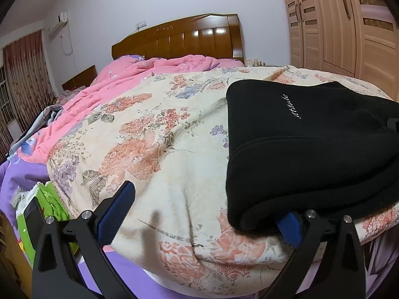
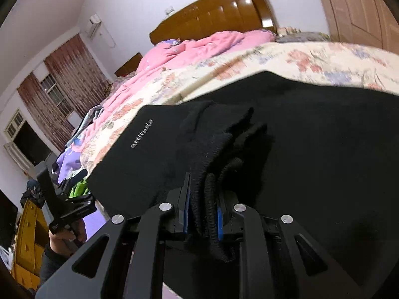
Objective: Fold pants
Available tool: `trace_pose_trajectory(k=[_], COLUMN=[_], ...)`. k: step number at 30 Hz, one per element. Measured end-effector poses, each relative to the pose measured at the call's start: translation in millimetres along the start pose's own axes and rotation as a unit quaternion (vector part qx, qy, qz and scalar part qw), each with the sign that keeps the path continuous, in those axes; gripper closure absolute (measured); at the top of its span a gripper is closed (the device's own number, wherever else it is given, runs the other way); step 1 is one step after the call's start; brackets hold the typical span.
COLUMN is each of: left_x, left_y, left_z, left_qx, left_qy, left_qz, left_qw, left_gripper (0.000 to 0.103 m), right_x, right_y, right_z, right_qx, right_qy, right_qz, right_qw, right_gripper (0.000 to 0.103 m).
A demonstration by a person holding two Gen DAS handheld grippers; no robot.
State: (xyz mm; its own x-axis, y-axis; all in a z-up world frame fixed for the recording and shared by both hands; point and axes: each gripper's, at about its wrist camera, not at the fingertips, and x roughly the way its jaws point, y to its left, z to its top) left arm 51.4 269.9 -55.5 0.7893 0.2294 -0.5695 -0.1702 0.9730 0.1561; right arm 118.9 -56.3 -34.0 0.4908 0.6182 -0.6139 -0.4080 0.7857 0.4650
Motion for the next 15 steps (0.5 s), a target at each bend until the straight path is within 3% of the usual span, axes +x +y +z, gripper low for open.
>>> trace_pose_trajectory(k=[2,4,6,8,11,13,15], left_x=[-2.5,-12.1,-38.2,-73.8,-98.9,-91.2,-61.6], left_y=[0.3,-2.5,-3.0,4.3,7.9,-6.2,-36.7], left_z=[0.4,1.6,4.3,15.4,44.9,70.5,94.8], left_qx=[0.004,0.031,0.055,0.035,-0.026,-0.051,-0.038], left_qy=[0.006,0.012,0.001,-0.037,-0.082,-0.083,-0.056], left_qz=[0.0,0.009,-0.004,-0.054,-0.107,-0.16,-0.174], left_qw=[1.0,0.9994,0.9985,0.9972,0.9905,0.9823,0.9825], left_gripper=[0.001,0.001,0.002,0.002,0.002,0.002,0.002], right_x=[-1.2,-8.8,-26.5,-39.8,-37.0,-24.0,-10.1], right_y=[-0.4,3.4,8.5,14.9,27.6,44.5,60.5], right_z=[0.8,2.2,2.2,3.2,9.4,10.1,6.4], right_qx=[-0.002,-0.017,-0.046,-0.084,-0.108,-0.138,-0.172], right_qy=[0.006,0.018,-0.01,-0.043,-0.054,-0.049,-0.04], right_qz=[-0.002,-0.023,-0.053,-0.096,-0.096,-0.101,-0.099], right_qw=[1.0,0.999,0.997,0.991,0.988,0.984,0.979], right_gripper=[0.077,0.061,0.039,0.039,0.039,0.039,0.039])
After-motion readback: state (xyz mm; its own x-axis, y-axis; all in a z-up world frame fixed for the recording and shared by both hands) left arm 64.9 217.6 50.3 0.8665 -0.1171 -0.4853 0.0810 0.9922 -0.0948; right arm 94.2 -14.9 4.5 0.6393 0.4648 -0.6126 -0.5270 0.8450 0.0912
